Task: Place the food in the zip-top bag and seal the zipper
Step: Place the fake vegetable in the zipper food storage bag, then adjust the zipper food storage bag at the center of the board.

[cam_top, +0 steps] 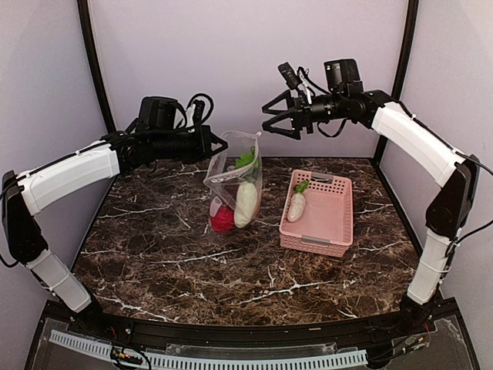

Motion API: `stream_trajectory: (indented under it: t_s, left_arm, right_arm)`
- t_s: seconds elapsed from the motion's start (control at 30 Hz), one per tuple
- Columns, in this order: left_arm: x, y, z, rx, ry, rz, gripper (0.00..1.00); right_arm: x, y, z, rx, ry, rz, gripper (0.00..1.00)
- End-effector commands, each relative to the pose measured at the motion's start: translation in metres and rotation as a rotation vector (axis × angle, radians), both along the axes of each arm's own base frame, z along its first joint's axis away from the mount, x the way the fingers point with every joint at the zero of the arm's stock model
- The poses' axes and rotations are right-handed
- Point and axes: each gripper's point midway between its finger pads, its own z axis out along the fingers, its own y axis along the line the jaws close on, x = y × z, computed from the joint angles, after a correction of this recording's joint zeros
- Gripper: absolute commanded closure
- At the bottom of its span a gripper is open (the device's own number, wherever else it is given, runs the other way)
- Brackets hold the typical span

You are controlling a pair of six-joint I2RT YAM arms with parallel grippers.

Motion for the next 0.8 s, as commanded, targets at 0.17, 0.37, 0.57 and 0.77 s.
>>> stream_trajectory:
  t_s: [0.17,0.37,0.57,0.77]
  left_arm:
    - [-0.014,0.003,0.015,0.011,-0.07,-0.081,0.99]
    - [-0.021,-0.006,0.015,0.014,-0.06,-0.154,0.99]
    - [-0.025,-0.008,0.008,0.052,-0.045,-0.191,0.99]
    - [-0.027,-0.01,0.009,0.054,-0.035,-0.208,0.99]
  right_arm:
    - [-0.029,0.007,-0.038,-0.291,-0.386,0.04,0.56]
    - [-0.045,0.026,-0.078,-0.42,-0.475,0.126,0.71]
    - [-0.057,0.034,-0.11,-0.528,-0.517,0.18,0.59]
    - [-0.051,0.036,-0.13,-0.613,-0.48,0.172,0.57]
